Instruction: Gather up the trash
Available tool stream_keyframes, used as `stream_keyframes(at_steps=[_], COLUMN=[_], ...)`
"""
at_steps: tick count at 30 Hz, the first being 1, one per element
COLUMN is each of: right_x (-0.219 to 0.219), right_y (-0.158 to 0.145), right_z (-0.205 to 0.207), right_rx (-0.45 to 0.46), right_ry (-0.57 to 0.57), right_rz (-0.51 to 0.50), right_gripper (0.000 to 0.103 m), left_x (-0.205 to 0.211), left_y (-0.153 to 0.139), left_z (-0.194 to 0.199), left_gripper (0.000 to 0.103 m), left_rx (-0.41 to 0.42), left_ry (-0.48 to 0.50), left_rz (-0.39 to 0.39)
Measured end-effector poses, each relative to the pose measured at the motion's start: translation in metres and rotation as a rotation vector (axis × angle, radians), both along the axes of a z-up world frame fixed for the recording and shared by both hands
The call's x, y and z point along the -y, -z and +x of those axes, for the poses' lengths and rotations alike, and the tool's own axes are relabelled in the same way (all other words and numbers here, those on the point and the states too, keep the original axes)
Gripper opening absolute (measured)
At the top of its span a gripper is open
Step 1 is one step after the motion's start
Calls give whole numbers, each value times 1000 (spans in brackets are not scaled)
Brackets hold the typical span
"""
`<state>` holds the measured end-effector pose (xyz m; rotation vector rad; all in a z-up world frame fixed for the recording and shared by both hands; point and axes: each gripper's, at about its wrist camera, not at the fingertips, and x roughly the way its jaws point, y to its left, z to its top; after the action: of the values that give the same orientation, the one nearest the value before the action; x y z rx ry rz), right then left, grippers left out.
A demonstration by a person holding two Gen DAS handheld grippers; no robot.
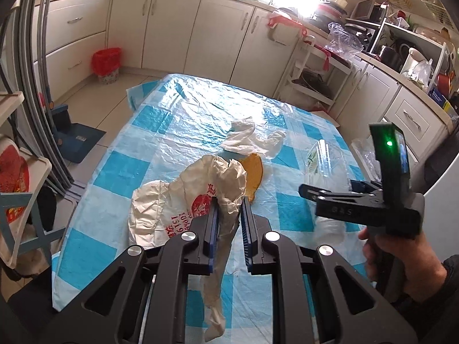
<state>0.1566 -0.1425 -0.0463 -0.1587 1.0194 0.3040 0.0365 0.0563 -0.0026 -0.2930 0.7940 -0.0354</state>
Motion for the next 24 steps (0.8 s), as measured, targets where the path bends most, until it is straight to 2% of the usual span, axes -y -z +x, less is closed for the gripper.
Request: stream_keyframes(at_steps=[2,4,9,13,16,24], right_x=[5,9,21,20,16,16], right_y=[4,9,10,6,2,-3], right_z=[-6,-14,-27,-22,-19,-18], right_rx=[-50,-75,-46,-18,26,123], right_ry=[-63,-115,-101,-52,-13,39], right_rz=[-32,-37,1,46,69,68], right_gripper=[87,88,92,93,94,94], left_x=[-1,-1,-1,-4,-8,-24], left_y=[8,14,28,34,34,42], left_z=[6,11,21,23,22,27], left_gripper=[19,31,53,62,72,80], left_rx=[-15,-24,-41,-33,-18,-32], left_ry=[-3,-8,-39,-53,-68,-107], left_rz=[-2,-4,11,15,18,-66])
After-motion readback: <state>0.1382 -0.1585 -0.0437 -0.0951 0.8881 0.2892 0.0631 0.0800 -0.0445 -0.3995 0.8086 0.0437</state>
